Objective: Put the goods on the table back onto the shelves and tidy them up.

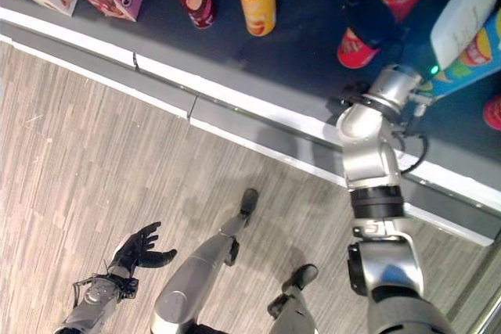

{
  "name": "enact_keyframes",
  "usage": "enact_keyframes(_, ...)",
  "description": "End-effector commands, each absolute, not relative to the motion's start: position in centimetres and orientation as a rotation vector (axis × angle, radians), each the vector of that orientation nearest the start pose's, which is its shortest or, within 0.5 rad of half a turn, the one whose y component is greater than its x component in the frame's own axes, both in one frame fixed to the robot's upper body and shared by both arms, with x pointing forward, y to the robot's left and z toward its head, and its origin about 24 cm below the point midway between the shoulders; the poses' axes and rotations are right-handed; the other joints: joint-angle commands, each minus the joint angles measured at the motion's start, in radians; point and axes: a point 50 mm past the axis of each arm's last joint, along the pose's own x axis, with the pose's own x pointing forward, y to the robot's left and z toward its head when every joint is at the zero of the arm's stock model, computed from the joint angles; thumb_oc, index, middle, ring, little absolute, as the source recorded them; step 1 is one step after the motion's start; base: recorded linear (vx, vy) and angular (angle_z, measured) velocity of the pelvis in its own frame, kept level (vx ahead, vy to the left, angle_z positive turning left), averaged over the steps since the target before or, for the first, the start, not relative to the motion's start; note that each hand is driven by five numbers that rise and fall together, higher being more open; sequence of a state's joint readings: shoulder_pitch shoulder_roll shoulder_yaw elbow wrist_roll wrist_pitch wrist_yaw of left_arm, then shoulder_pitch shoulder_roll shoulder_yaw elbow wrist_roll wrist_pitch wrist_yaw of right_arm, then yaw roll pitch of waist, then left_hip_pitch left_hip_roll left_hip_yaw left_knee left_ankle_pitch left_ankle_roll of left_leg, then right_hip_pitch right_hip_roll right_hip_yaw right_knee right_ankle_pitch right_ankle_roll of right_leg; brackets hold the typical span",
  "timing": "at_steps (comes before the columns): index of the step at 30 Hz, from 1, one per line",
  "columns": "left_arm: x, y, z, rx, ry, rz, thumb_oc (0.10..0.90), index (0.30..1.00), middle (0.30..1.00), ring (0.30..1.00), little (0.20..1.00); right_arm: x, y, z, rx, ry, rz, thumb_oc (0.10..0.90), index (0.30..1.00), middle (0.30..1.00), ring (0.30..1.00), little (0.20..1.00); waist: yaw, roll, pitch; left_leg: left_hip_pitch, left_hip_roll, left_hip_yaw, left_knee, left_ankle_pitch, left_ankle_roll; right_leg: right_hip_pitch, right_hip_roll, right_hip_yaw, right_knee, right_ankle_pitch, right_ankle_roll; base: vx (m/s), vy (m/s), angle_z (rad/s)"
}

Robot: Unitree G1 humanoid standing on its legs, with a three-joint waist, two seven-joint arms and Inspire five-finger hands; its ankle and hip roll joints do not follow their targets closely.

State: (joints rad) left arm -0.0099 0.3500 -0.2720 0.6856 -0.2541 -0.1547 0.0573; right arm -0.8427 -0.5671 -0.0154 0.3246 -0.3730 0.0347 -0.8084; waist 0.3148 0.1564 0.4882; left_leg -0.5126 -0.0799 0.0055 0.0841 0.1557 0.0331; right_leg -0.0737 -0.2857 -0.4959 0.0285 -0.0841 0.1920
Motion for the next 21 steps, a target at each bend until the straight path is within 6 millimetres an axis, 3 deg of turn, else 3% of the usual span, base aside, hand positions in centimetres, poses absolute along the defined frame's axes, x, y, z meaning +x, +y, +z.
enact_keyframes(1, 17.9, 22.7, -9.0, 0.234, 0.585, 0.02, 0.8, 0.9, 0.9, 0.9, 0.9, 31.5, -23.7, 31.9, -0.591, -1.061, -0.978, 0.4, 0.3, 0.3, 0.3, 0.3, 0.012, 0.022, -0.117, 0.019, 0.079, -0.035, 0.019, -0.101, -0.105, -0.056, -0.094, 0.019, 0.037, 0.112, 0.038, 0.0, 0.0, 0.0)
enact_keyframes(7, 18.0, 22.3, -9.1, 0.226, 0.585, 0.019, 0.8, 0.9, 0.9, 0.9, 0.9, 32.0, -22.9, 30.2, -0.548, -1.016, -0.923, 0.4, 0.3, 0.3, 0.3, 0.3, 0.008, 0.017, -0.111, 0.012, 0.077, -0.038, 0.028, -0.108, -0.102, -0.054, -0.093, 0.015, 0.03, 0.117, 0.039, 0.0, 0.0, 0.0)
enact_keyframes(21, 18.1, 22.1, -8.9, 0.225, 0.569, 0.029, 0.8, 0.9, 0.9, 0.9, 0.9, 32.5, -22.2, 29.0, -0.552, -0.982, -0.878, 0.4, 0.3, 0.3, 0.3, 0.3, 0.006, 0.002, -0.101, 0.001, 0.072, -0.047, 0.018, -0.104, -0.106, -0.052, -0.09, -0.002, 0.016, 0.126, 0.043, 0.0, -0.002, 0.02)
